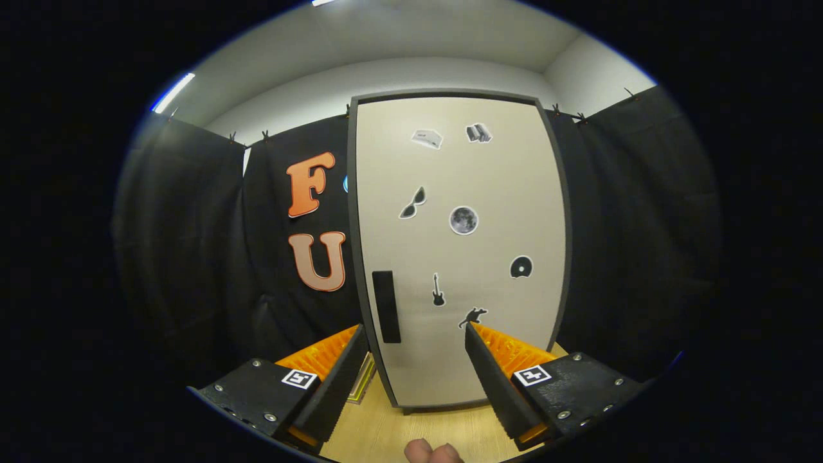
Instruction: Open the shoe cabinet door, grab the shoes and put them into the shoe cabinet, then close the shoe cabinet door.
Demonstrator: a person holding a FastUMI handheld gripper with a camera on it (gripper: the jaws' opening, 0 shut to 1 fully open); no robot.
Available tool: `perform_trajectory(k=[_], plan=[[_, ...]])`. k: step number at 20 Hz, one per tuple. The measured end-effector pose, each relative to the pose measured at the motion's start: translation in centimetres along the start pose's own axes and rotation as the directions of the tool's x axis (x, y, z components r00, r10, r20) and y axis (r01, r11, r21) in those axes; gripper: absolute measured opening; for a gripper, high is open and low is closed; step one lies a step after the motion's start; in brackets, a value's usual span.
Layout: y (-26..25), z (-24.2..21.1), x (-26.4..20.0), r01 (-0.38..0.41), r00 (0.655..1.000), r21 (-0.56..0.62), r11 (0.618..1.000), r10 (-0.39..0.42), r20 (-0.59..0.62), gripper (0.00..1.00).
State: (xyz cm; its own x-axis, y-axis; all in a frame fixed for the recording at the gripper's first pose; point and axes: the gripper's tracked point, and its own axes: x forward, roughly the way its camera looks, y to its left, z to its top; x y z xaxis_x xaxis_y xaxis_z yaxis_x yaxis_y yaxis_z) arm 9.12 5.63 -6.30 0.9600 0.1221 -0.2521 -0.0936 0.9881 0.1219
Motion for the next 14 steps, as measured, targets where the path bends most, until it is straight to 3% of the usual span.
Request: perform_trajectory(k=[7,14], plan=[[-4.6,1.7,-7.5,0.084,0.996,0.027,0.996,-0.084,-0.004,0.95],[-8.1,1.7,-10.2,0.098,0.995,0.048,0.994,-0.098,0.004,0.95]])
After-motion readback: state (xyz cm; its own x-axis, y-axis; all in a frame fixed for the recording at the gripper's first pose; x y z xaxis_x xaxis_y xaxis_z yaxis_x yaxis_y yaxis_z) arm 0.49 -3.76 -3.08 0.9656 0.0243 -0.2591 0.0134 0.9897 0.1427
